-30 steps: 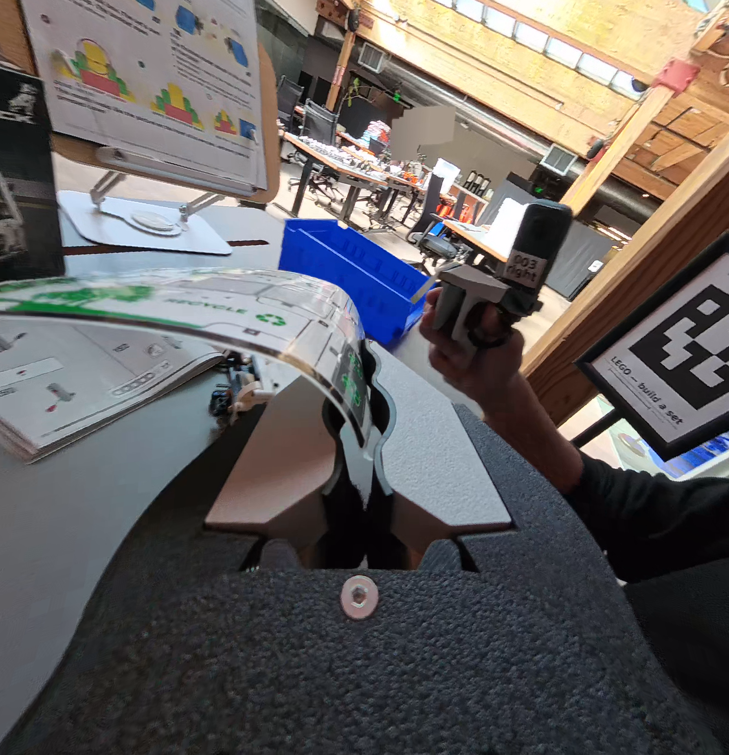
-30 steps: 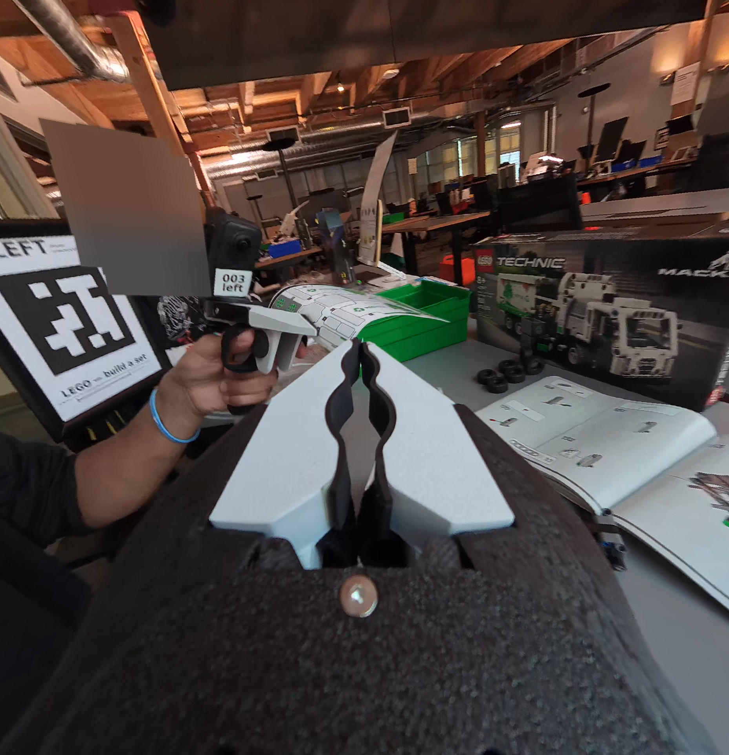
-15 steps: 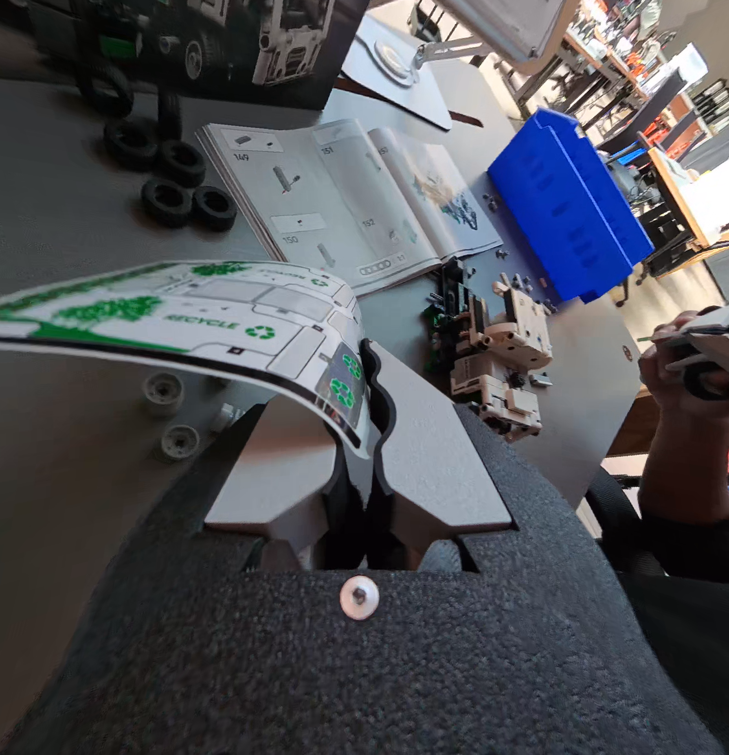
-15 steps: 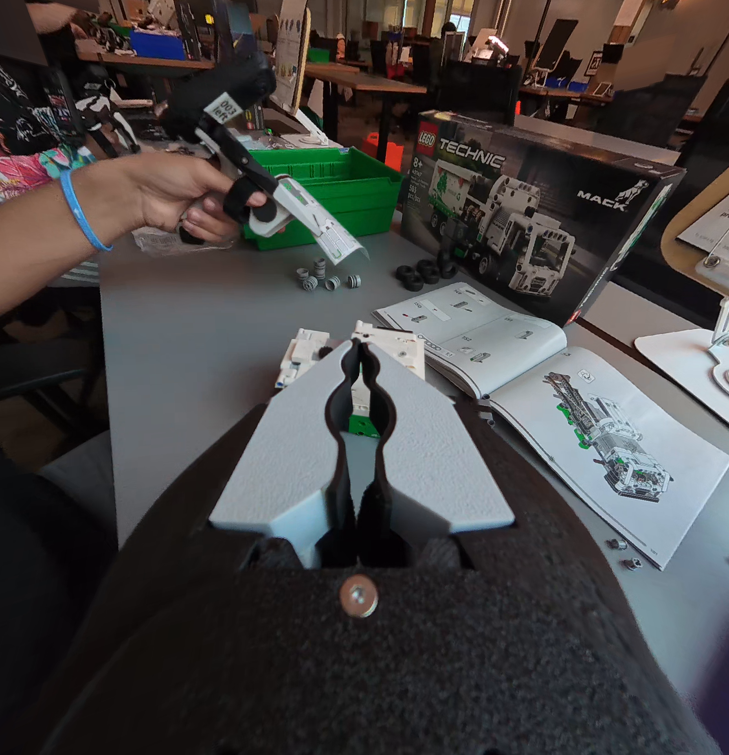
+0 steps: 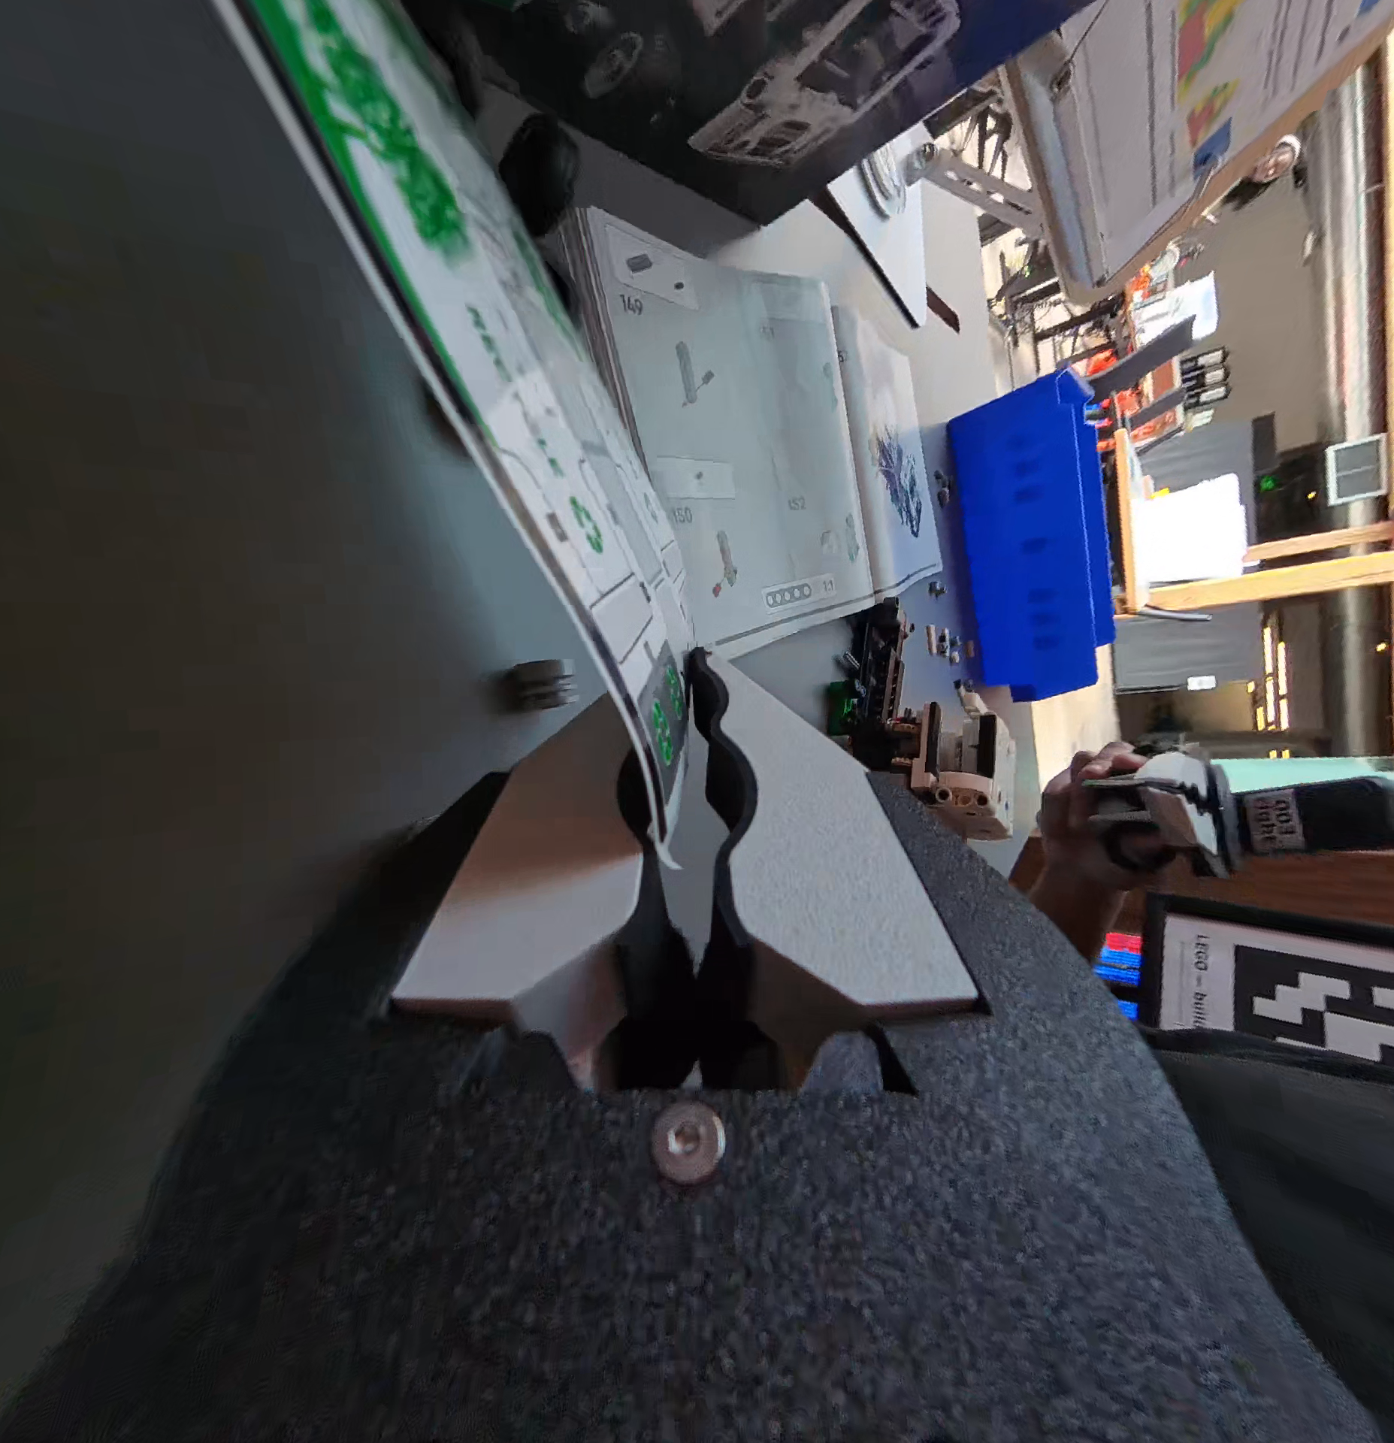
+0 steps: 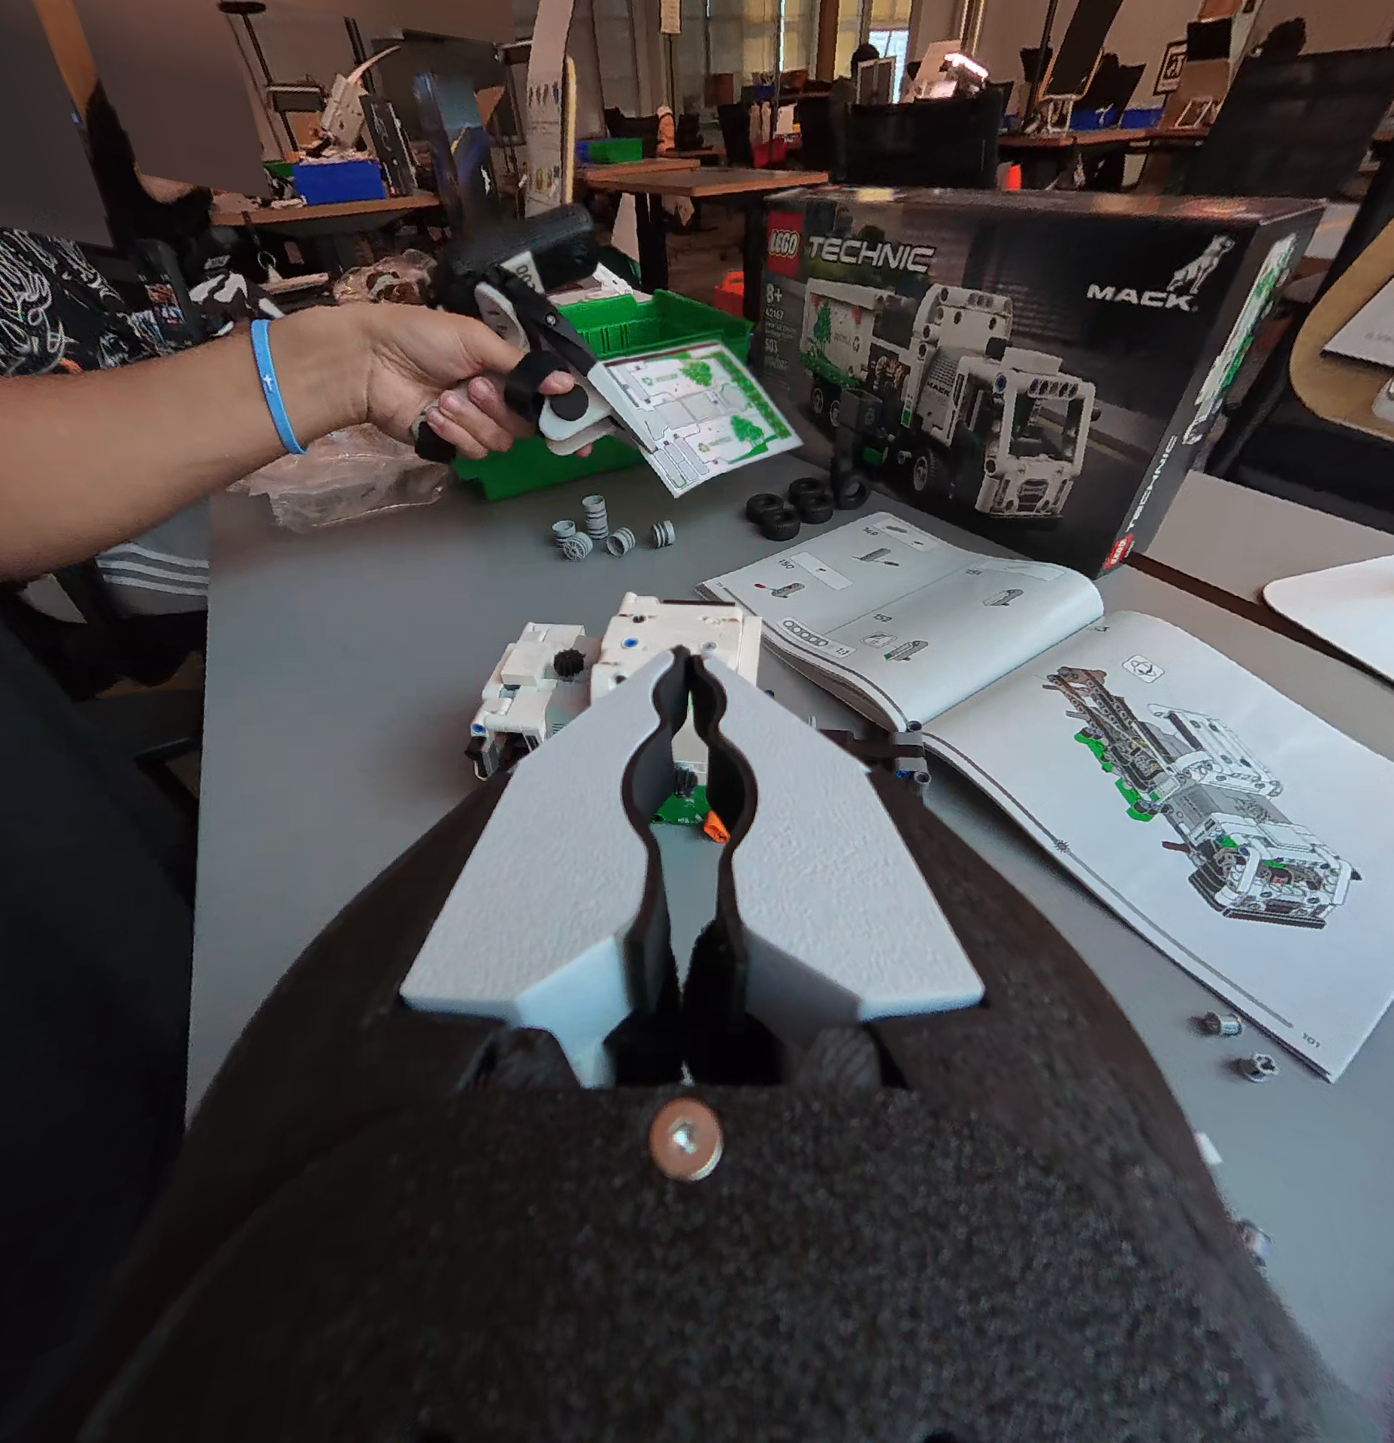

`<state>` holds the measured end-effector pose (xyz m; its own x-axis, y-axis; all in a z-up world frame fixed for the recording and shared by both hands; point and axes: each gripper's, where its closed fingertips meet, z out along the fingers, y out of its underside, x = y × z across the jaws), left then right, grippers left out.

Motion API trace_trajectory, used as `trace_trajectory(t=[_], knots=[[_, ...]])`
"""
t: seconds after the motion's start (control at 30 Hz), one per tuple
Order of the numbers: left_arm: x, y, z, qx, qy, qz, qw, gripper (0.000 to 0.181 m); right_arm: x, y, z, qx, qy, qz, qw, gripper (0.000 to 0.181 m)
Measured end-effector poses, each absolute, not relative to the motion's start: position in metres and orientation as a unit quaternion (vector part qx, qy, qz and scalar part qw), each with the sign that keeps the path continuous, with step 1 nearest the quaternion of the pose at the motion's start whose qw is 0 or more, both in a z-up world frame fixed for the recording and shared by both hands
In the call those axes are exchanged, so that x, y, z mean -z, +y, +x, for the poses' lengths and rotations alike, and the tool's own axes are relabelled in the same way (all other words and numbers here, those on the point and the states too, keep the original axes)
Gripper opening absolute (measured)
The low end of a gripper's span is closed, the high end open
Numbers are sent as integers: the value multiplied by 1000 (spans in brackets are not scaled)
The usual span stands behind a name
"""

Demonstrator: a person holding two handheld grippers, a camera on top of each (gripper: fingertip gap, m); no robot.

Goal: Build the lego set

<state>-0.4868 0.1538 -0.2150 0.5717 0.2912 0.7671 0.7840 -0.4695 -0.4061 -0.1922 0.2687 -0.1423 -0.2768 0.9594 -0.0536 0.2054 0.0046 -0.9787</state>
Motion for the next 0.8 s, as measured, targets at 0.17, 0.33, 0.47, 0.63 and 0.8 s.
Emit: trace_trajectory(t=[0.17,0.33,0.47,0.63,0.8], knots=[[218,146,-496,363,-389,-758,377,0,147,277,-196,-522,-600,-490,357,0],[214,141,-499,389,-464,-716,348,29,148,283,-192,-510,-593,-500,373,0],[220,128,-484,344,-461,-751,324,62,152,285,-188,-515,-578,-513,372,0],[232,96,-481,148,-404,-846,316,59,153,289,-183,-516,-571,-518,374,0],[211,86,-527,-109,-300,-892,321,29,150,290,-183,-513,-577,-512,376,0]])
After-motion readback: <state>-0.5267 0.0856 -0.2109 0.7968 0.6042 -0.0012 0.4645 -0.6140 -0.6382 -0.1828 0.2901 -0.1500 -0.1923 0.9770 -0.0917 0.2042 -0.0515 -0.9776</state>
